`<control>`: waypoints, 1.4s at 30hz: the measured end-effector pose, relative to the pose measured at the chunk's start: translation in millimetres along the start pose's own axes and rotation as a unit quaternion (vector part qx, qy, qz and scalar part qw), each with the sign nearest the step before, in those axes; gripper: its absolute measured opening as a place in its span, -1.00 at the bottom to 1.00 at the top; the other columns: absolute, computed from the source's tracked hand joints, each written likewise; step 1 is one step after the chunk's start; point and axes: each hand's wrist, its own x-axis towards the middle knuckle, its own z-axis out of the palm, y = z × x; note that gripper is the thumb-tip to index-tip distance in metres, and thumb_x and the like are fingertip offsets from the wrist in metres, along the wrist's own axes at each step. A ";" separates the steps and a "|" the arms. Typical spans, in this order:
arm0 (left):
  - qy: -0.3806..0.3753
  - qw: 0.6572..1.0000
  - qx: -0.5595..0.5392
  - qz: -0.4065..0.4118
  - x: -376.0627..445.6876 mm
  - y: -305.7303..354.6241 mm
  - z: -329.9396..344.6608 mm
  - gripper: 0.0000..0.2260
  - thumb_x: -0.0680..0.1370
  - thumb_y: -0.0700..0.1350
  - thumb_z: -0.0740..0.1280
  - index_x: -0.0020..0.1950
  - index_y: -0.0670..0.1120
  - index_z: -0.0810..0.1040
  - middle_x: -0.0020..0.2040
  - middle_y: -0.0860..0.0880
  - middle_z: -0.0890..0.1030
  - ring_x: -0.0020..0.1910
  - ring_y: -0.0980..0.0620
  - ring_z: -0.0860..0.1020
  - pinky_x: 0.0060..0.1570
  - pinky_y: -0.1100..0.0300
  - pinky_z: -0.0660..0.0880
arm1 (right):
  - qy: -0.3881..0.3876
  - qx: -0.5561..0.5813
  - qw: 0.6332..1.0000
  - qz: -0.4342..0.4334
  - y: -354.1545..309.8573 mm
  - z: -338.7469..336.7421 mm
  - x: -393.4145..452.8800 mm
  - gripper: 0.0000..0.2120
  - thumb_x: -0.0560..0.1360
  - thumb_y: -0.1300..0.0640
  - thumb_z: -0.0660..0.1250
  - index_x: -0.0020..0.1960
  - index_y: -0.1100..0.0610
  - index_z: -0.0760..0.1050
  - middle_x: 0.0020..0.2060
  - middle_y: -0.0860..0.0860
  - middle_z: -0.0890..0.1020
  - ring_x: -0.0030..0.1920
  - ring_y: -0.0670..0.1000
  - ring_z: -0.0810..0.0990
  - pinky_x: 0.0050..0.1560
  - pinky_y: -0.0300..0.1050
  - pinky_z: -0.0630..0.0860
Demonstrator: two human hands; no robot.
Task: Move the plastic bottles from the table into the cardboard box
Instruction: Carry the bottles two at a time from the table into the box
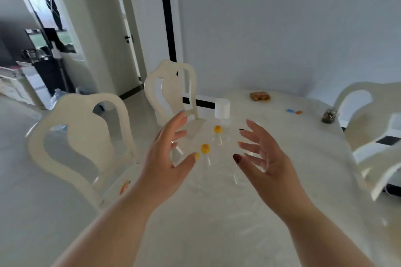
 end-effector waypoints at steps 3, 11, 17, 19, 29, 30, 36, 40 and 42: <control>-0.037 0.999 -0.024 0.004 24.8 -24.9 15.3 -0.28 0.50 -0.11 0.46 0.55 0.25 0.22 0.46 0.25 0.43 0.33 0.38 0.46 0.16 0.50 0.38 | 0.035 -0.020 0.999 0.029 13.4 1.6 8.8 -0.33 0.35 -0.24 0.39 0.43 -0.32 0.33 0.24 -0.28 0.58 0.23 -0.21 0.58 0.20 -0.23 0.53; -0.123 0.991 -0.040 -0.018 66.0 -95.5 51.4 -0.30 0.48 -0.01 0.42 0.52 0.35 0.19 0.45 0.30 0.42 0.37 0.34 0.43 0.29 0.23 0.38 | 0.137 -0.076 0.979 0.132 76.2 13.5 28.3 -0.44 0.50 0.07 0.47 0.42 -0.24 0.38 0.24 -0.27 0.58 0.25 -0.27 0.53 0.27 -0.34 0.45; -0.157 0.985 0.008 -0.077 83.9 -137.3 89.3 -0.48 0.50 -0.05 0.45 0.43 0.16 0.40 0.38 0.15 0.47 0.31 0.19 0.45 0.25 0.16 0.41 | 0.162 -0.170 0.937 0.258 150.4 18.8 55.0 -0.37 0.49 -0.05 0.43 0.50 -0.08 0.30 0.42 -0.10 0.47 0.42 -0.05 0.43 0.41 0.00 0.38; -0.156 0.982 -0.006 -0.105 83.9 -145.9 100.4 -0.56 0.48 -0.08 0.48 0.34 0.10 0.48 0.30 0.10 0.56 0.31 0.11 0.52 0.31 0.10 0.45 | 0.147 -0.204 0.923 0.291 173.0 20.8 64.5 -0.34 0.50 -0.07 0.42 0.53 0.00 0.27 0.45 -0.05 0.44 0.44 0.00 0.41 0.39 -0.03 0.36; -0.140 0.976 -0.070 -0.149 80.2 -168.7 120.5 -0.85 0.42 0.06 0.51 -0.06 0.18 0.61 -0.04 0.32 0.71 0.11 0.30 0.64 0.16 0.16 0.55 | 0.152 -0.240 0.908 0.308 226.2 26.9 89.7 -0.83 0.48 0.00 0.45 0.04 -0.05 0.54 0.01 -0.07 0.57 0.03 -0.02 0.53 -0.08 -0.16 0.33; -0.138 0.976 -0.076 -0.149 80.1 -168.8 121.1 -0.85 0.42 0.06 0.51 -0.06 0.19 0.61 -0.03 0.32 0.71 0.11 0.29 0.64 0.15 0.17 0.55 | 0.155 -0.233 0.911 0.301 226.7 27.2 90.1 -0.86 0.47 0.01 0.45 0.00 -0.06 0.55 -0.04 -0.09 0.60 0.00 -0.03 0.54 -0.14 -0.18 0.35; -0.159 0.970 -0.112 -0.148 76.7 -163.9 122.1 -0.86 0.46 -0.04 0.54 -0.08 0.16 0.63 -0.02 0.27 0.72 0.09 0.31 0.64 0.10 0.29 0.49 | 0.162 -0.212 0.929 0.255 218.8 25.0 74.6 -0.94 0.47 0.04 0.44 -0.13 -0.04 0.56 -0.23 -0.15 0.64 -0.20 -0.26 0.55 -0.25 -0.38 0.34; -0.178 0.966 -0.131 -0.134 77.2 -148.0 119.0 -0.89 0.47 -0.04 0.54 -0.06 0.09 0.66 -0.01 0.24 0.74 0.10 0.30 0.65 0.16 0.25 0.50 | 0.198 -0.192 0.934 0.229 190.5 12.0 56.0 -0.92 0.44 -0.05 0.42 -0.07 -0.15 0.57 -0.15 -0.20 0.67 -0.04 -0.21 0.58 -0.13 -0.32 0.45; -0.196 0.963 -0.144 -0.119 78.4 -133.3 116.9 -0.89 0.47 -0.03 0.54 -0.06 0.10 0.66 -0.01 0.24 0.74 0.11 0.30 0.65 0.20 0.22 0.51 | 0.217 -0.193 0.933 0.213 167.1 3.9 44.4 -0.89 0.42 -0.09 0.41 -0.09 -0.29 0.55 -0.11 -0.23 0.64 -0.04 -0.07 0.56 -0.10 -0.20 0.52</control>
